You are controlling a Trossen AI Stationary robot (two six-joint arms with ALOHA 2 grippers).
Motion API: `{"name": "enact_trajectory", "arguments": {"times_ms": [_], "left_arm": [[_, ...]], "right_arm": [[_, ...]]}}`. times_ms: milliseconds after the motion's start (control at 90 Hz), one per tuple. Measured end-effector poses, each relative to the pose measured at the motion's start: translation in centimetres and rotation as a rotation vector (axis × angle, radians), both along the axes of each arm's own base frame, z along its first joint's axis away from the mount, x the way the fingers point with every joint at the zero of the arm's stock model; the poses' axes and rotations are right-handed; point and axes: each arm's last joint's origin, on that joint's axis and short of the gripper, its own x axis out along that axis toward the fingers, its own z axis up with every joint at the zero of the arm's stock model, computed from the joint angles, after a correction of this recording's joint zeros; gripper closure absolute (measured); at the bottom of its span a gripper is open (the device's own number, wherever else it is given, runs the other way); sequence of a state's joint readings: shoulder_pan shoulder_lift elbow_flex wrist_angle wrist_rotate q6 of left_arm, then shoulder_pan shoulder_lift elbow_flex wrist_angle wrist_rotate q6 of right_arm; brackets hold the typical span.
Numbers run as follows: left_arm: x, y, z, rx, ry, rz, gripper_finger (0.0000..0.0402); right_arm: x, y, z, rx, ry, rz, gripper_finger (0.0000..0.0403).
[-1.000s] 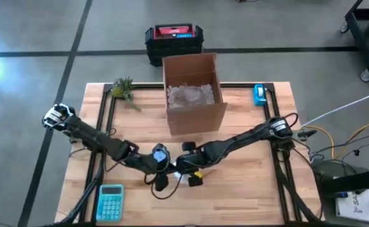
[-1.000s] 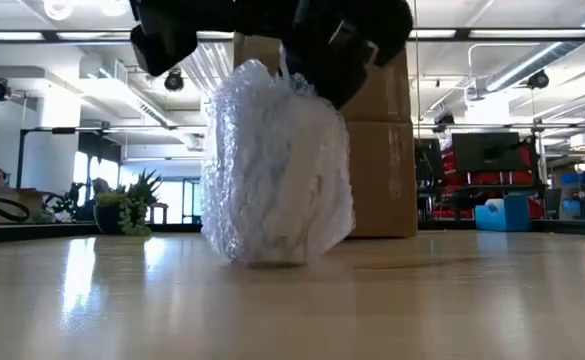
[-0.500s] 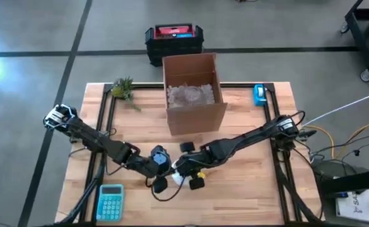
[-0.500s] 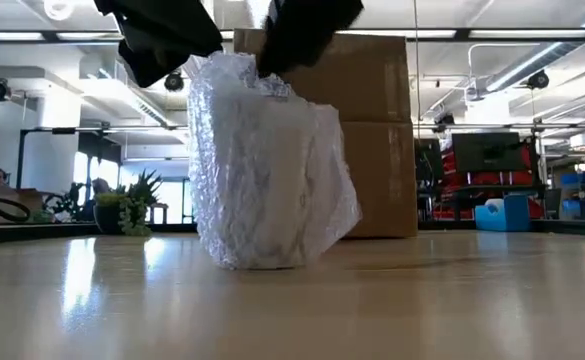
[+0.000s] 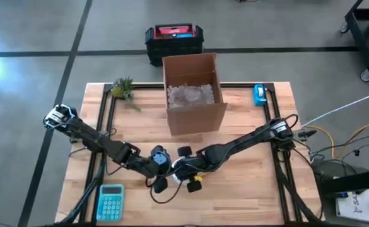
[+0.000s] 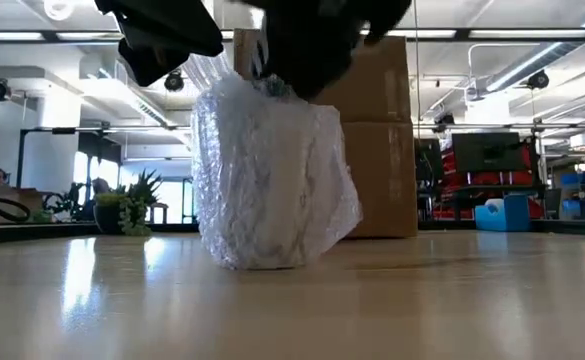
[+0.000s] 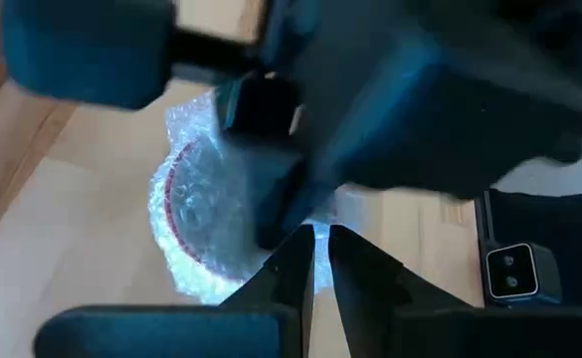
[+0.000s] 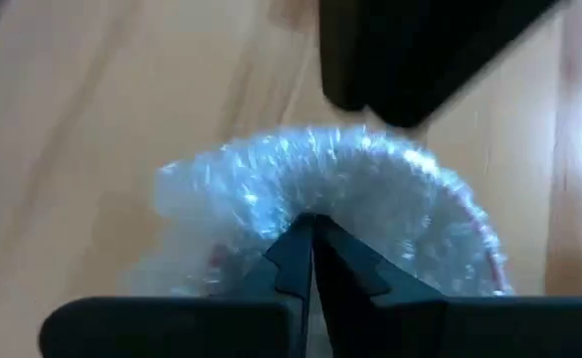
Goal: Wrap mug
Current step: Wrap the gray mug with the bubble wrap
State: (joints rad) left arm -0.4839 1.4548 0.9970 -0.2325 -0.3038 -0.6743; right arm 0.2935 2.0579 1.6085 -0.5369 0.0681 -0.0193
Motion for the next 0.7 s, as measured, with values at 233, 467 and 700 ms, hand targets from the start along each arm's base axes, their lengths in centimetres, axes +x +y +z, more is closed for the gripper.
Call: {"name": "enact_trajectory", "arguments": {"times_ms": [233,467,700], "left_arm": [[0.0,0.0,-0.1,0.001,0.003,0.000,0.0379],[0.5,-0.4,-2.1,0.020,0.085,-0.003,0.0379],[0.8,-0.6,-3.4,0.023,0.149,-0.016,0.0379]], "right_arm": [[0.1,0.0,-1.2,-0.011,0.032,-0.009,0.0401],[0.5,-0.6,-2.4,0.028,0.062,-0.016,0.0401],[0.8,-0.7,-3.4,0.056,0.081,-0.010,0.0401]]}}
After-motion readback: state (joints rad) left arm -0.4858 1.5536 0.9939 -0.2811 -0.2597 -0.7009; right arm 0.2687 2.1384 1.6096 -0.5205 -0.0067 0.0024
